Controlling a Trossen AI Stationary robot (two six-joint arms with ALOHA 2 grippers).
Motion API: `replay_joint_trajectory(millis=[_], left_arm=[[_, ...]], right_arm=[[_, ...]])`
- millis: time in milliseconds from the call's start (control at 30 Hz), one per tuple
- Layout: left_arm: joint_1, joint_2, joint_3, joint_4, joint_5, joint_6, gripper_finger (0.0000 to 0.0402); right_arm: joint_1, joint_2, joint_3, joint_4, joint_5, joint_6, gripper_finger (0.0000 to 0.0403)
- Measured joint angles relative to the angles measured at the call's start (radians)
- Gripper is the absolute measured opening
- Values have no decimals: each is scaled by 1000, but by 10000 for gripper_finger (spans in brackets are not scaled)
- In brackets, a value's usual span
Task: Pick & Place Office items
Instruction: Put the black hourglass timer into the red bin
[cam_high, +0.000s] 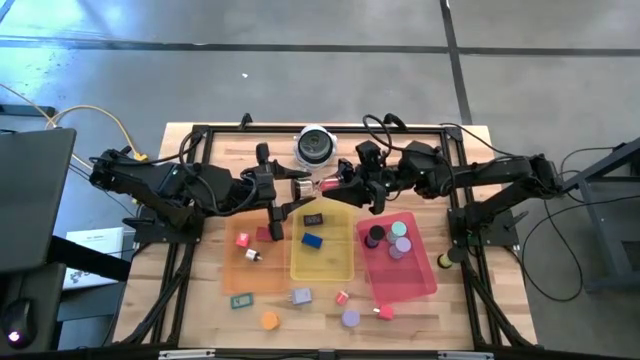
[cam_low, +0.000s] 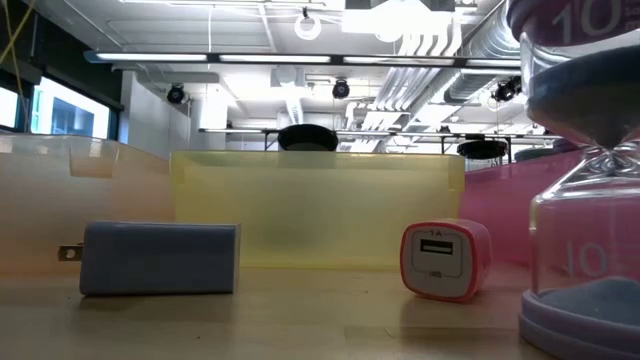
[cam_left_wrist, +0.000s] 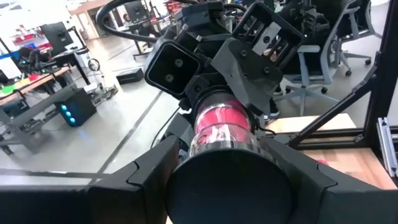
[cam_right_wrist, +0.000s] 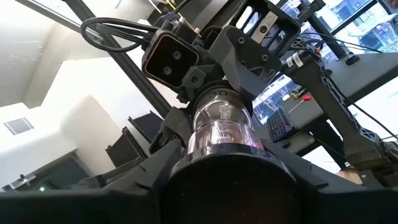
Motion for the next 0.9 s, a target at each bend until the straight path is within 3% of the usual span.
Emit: replay_joint_trajectory(millis=[233,400,533,767,900], left_arm=[[-10,5,0,-17,11,59,216],[-25,16,-1,-22,-1,74,248],[-52,28,-1,-18,-118,101,281],[-160,12,-1,-28,-449,201,292],[-213,-9,-1,-22,-501,189,292]], right_arm=[[0,0,0,0,-25,1,185],[1,-2,0,-11,-32,0,185],[1,-2,0,-48,-61,0,190],[8,-2,1,-221,-106,-27,184],[13,-1,0,-260,-84,-58,184]])
